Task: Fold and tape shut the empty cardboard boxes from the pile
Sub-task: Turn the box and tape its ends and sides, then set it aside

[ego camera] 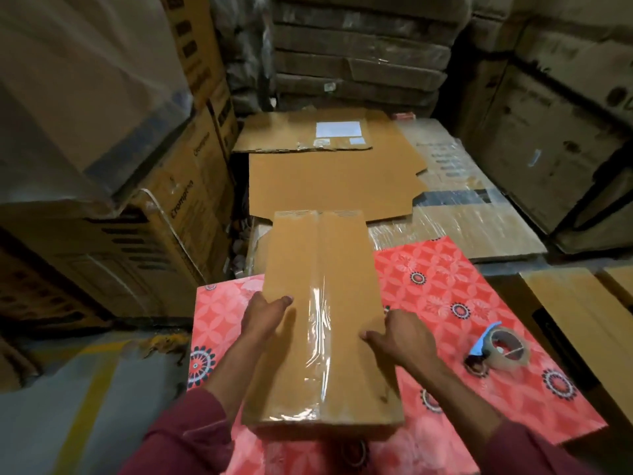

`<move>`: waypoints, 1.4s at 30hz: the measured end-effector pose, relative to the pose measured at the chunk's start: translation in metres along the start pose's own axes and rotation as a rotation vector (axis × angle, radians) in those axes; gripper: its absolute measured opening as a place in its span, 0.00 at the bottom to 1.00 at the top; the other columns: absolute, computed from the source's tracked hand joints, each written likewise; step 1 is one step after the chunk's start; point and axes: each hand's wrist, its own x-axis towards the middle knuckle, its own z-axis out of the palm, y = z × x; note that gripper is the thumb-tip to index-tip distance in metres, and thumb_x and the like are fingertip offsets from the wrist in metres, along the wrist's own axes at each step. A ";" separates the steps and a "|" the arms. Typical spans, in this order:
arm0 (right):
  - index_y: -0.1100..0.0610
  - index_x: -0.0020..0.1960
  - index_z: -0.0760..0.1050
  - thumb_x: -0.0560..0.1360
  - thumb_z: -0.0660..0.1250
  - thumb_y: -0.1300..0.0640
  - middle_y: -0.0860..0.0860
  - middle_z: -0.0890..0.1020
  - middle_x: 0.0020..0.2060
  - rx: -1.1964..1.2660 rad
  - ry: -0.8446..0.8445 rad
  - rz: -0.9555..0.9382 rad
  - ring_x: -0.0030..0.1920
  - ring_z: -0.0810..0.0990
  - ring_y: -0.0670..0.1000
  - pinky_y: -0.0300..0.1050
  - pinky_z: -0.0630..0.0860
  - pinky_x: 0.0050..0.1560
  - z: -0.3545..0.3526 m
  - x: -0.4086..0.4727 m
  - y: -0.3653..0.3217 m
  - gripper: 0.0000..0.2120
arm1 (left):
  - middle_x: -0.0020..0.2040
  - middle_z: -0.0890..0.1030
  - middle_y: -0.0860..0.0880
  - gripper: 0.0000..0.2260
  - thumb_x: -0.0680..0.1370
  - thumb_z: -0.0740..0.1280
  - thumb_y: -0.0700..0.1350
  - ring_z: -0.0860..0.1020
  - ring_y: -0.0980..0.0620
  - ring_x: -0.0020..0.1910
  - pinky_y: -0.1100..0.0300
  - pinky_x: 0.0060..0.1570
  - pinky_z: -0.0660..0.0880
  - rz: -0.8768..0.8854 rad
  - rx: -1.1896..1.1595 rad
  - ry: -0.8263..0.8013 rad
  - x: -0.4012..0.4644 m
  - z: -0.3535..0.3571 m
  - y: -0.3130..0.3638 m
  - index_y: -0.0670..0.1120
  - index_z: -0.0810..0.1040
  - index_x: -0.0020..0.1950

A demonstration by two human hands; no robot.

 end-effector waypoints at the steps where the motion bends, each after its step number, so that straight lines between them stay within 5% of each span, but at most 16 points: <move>1: 0.53 0.47 0.73 0.71 0.72 0.32 0.54 0.83 0.47 -0.020 -0.027 -0.038 0.50 0.83 0.59 0.45 0.70 0.40 0.005 -0.011 -0.006 0.25 | 0.51 0.86 0.52 0.29 0.62 0.72 0.68 0.84 0.46 0.50 0.45 0.57 0.81 0.021 0.073 0.014 0.003 -0.009 -0.001 0.51 0.81 0.56; 6: 0.58 0.45 0.81 0.68 0.71 0.32 0.54 0.85 0.40 -0.001 -0.227 -0.217 0.45 0.84 0.60 0.48 0.78 0.38 0.029 -0.051 -0.040 0.27 | 0.55 0.84 0.44 0.34 0.67 0.63 0.75 0.81 0.38 0.56 0.43 0.60 0.76 0.011 0.530 0.097 0.014 -0.040 0.021 0.49 0.79 0.57; 11: 0.52 0.50 0.83 0.74 0.68 0.36 0.52 0.86 0.45 -0.008 -0.036 -0.165 0.50 0.85 0.58 0.45 0.75 0.39 0.009 -0.017 -0.035 0.19 | 0.77 0.70 0.41 0.33 0.79 0.67 0.65 0.68 0.40 0.76 0.42 0.71 0.68 0.264 0.710 0.155 -0.032 -0.004 0.046 0.45 0.71 0.76; 14: 0.49 0.60 0.82 0.77 0.67 0.41 0.51 0.85 0.55 0.018 0.084 -0.214 0.57 0.83 0.58 0.49 0.80 0.49 -0.003 0.029 -0.022 0.17 | 0.84 0.58 0.42 0.37 0.80 0.65 0.64 0.56 0.45 0.83 0.47 0.79 0.58 0.415 0.709 0.087 -0.074 0.040 0.033 0.45 0.61 0.83; 17: 0.47 0.78 0.66 0.81 0.63 0.49 0.52 0.67 0.79 -0.102 0.058 -0.379 0.76 0.68 0.59 0.57 0.74 0.68 -0.009 0.077 -0.011 0.26 | 0.85 0.51 0.41 0.42 0.80 0.60 0.70 0.50 0.43 0.84 0.44 0.80 0.52 0.442 0.744 0.010 -0.106 0.089 0.014 0.44 0.56 0.84; 20: 0.50 0.84 0.50 0.77 0.67 0.55 0.52 0.50 0.84 -0.351 -0.090 -0.469 0.83 0.51 0.56 0.67 0.62 0.76 -0.008 0.099 -0.002 0.40 | 0.82 0.62 0.37 0.41 0.79 0.58 0.70 0.60 0.38 0.82 0.37 0.78 0.54 0.463 0.848 0.053 -0.109 0.113 -0.005 0.41 0.65 0.81; 22: 0.50 0.84 0.46 0.77 0.67 0.56 0.51 0.47 0.84 -0.433 -0.096 -0.480 0.83 0.49 0.55 0.69 0.58 0.77 -0.002 0.097 0.004 0.43 | 0.77 0.70 0.36 0.38 0.78 0.58 0.67 0.68 0.37 0.78 0.34 0.75 0.63 0.473 0.990 0.029 -0.105 0.115 -0.010 0.40 0.72 0.77; 28: 0.53 0.82 0.57 0.74 0.71 0.50 0.56 0.62 0.81 -0.546 0.011 -0.521 0.77 0.65 0.60 0.67 0.63 0.73 0.003 0.067 0.010 0.41 | 0.75 0.74 0.41 0.30 0.81 0.55 0.62 0.74 0.42 0.74 0.38 0.70 0.70 0.757 1.085 -0.010 -0.080 0.068 -0.033 0.45 0.76 0.74; 30: 0.56 0.77 0.68 0.70 0.69 0.51 0.58 0.74 0.72 -0.583 0.072 -0.561 0.66 0.75 0.63 0.71 0.66 0.67 0.008 0.050 0.009 0.35 | 0.77 0.71 0.45 0.29 0.81 0.56 0.63 0.75 0.43 0.73 0.38 0.68 0.71 0.903 1.105 -0.092 -0.056 0.031 -0.044 0.48 0.74 0.76; 32: 0.56 0.67 0.76 0.67 0.67 0.52 0.56 0.82 0.61 -0.580 0.096 -0.618 0.56 0.78 0.62 0.63 0.71 0.58 0.015 0.026 0.004 0.28 | 0.79 0.68 0.49 0.30 0.79 0.58 0.65 0.73 0.43 0.75 0.37 0.66 0.72 0.969 1.185 -0.147 -0.033 -0.012 -0.047 0.53 0.68 0.79; 36: 0.53 0.53 0.79 0.70 0.66 0.46 0.52 0.83 0.49 -0.463 -0.030 -0.760 0.52 0.79 0.60 0.54 0.71 0.52 0.016 -0.029 -0.032 0.16 | 0.81 0.67 0.48 0.32 0.76 0.72 0.54 0.64 0.40 0.80 0.32 0.70 0.65 0.798 1.277 -0.059 -0.011 -0.073 -0.046 0.62 0.67 0.79; 39: 0.50 0.61 0.79 0.77 0.63 0.43 0.54 0.85 0.49 -0.270 -0.166 -0.813 0.56 0.79 0.61 0.53 0.74 0.56 0.016 -0.051 -0.064 0.18 | 0.78 0.71 0.41 0.29 0.74 0.73 0.42 0.67 0.37 0.78 0.32 0.70 0.66 0.574 1.249 0.204 -0.012 -0.085 -0.042 0.56 0.76 0.75; 42: 0.45 0.70 0.76 0.76 0.62 0.41 0.50 0.86 0.52 -0.036 -0.174 -0.740 0.60 0.78 0.58 0.51 0.77 0.58 0.019 -0.039 -0.074 0.23 | 0.76 0.72 0.37 0.23 0.78 0.66 0.43 0.69 0.36 0.76 0.38 0.71 0.68 0.382 0.811 0.450 -0.025 -0.067 -0.045 0.49 0.77 0.74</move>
